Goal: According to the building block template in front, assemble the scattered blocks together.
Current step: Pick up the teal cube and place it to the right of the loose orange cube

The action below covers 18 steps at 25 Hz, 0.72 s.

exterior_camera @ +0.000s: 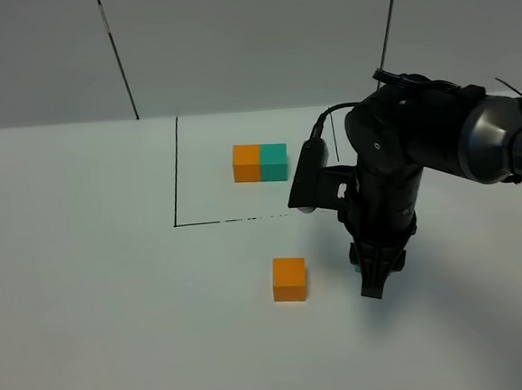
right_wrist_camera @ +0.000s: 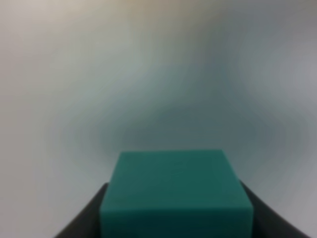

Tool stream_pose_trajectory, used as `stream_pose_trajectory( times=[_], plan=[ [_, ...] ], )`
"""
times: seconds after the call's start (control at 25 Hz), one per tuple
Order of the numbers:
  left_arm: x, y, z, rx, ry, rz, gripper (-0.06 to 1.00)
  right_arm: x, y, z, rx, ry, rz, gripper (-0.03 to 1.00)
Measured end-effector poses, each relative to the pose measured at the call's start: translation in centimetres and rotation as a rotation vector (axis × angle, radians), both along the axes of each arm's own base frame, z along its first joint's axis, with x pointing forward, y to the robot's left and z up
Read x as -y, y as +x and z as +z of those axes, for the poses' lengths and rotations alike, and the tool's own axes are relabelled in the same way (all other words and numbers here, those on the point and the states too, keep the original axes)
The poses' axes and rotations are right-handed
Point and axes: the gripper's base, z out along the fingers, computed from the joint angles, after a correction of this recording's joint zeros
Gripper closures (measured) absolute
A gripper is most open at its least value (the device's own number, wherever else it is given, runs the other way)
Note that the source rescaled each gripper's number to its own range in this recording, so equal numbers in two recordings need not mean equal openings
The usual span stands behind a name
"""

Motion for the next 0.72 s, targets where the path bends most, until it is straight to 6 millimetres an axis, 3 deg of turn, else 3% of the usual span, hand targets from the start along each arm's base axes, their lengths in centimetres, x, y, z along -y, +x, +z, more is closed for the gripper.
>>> stream_pose_trajectory(
  times=[0.2, 0.52, 0.72],
  plan=[
    [0.0, 0.0, 0.0, 0.000, 0.000, 0.000, 0.35, -1.2, 1.4, -1.5, -0.037, -0.015, 0.037, 0.97],
    [0.0, 0.0, 0.0, 0.000, 0.000, 0.000, 0.35, -3.4, 1.5, -4.6, -0.071, 0.026, 0.120, 0.97],
    [0.0, 0.0, 0.0, 0.000, 0.000, 0.000, 0.35, -3.7, 1.8, -5.9, -0.071, 0.029, 0.140, 0.97]
  ],
)
